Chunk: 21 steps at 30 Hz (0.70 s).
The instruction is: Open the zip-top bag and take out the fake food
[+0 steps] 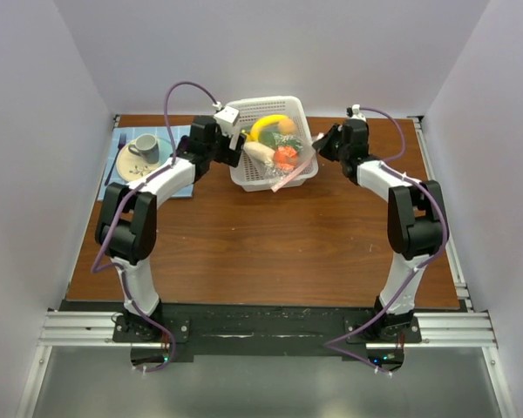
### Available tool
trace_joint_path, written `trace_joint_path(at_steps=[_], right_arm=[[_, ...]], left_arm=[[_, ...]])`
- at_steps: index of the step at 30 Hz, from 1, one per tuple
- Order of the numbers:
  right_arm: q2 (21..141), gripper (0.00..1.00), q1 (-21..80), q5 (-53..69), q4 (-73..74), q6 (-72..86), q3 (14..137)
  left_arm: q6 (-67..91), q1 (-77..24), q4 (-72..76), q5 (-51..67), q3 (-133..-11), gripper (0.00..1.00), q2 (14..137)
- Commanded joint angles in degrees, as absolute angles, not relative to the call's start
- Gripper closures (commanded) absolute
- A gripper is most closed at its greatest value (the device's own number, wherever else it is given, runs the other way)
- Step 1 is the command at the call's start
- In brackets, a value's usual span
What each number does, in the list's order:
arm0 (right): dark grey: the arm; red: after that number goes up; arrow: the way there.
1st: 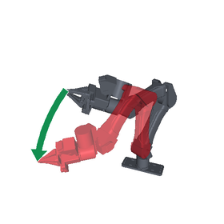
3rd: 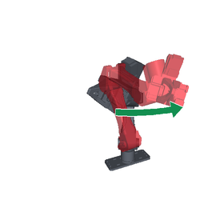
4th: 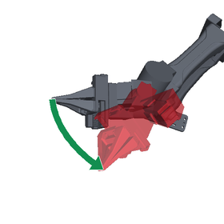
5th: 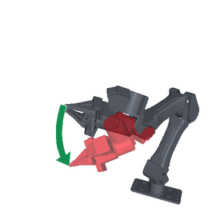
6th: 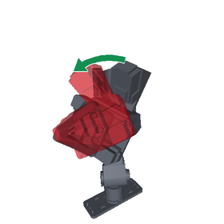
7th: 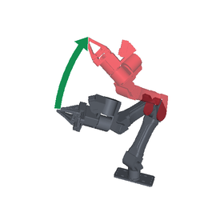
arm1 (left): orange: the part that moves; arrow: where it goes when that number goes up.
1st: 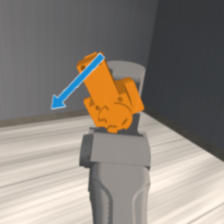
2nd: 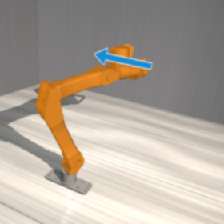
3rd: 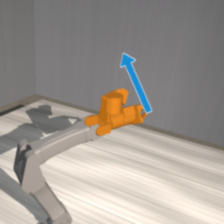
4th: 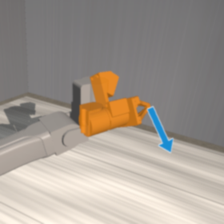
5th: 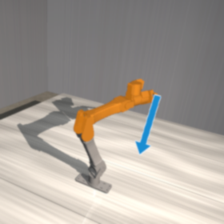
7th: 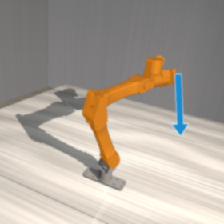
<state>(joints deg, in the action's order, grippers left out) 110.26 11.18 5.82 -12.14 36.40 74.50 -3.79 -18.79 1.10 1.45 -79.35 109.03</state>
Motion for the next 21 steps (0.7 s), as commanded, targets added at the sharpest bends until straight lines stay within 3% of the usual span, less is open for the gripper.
trace_joint_path(at_steps=[1,5,7,8,9,12,14,21], right_arm=[[103.4,1.0,11.1,7.0,-16.3,35.9,74.9],[99.8,1.0,11.1,7.3,-15.7,35.6,76.5],[98.8,1.0,11.1,7.8,-14.2,35.5,78.4],[98.5,1.0,11.1,8.1,-13.7,35.8,79.1],[98.1,1.0,11.1,8.2,-13.5,35.8,79.6],[96.2,1.0,11.1,8.4,-12.9,35.8,80.9],[95.4,1.0,11.1,8.3,-11.3,35.5,81.6],[91.6,1.0,11.0,8.3,-5.8,34.3,81.4]], left_arm=[[-5.5,-18.3,3.8,0.2,-77.2,0.0,107.3],[-7.1,-18.5,5.7,1.6,-75.8,0.07,108.2],[-7.1,-18.7,6.0,2.5,-76.0,0.19,108.7],[-6.9,-18.7,5.9,2.7,-76.2,0.26,109.1],[-6.8,-18.9,5.8,2.9,-76.2,0.41,109.2],[-6.5,-19.2,4.0,5.1,-75.9,0.66,108.5],[-6.2,-19.3,2.0,7.3,-75.0,0.7,107.5],[-5.9,-19.9,-3.0,12.6,-65.2,0.64,99.9]])
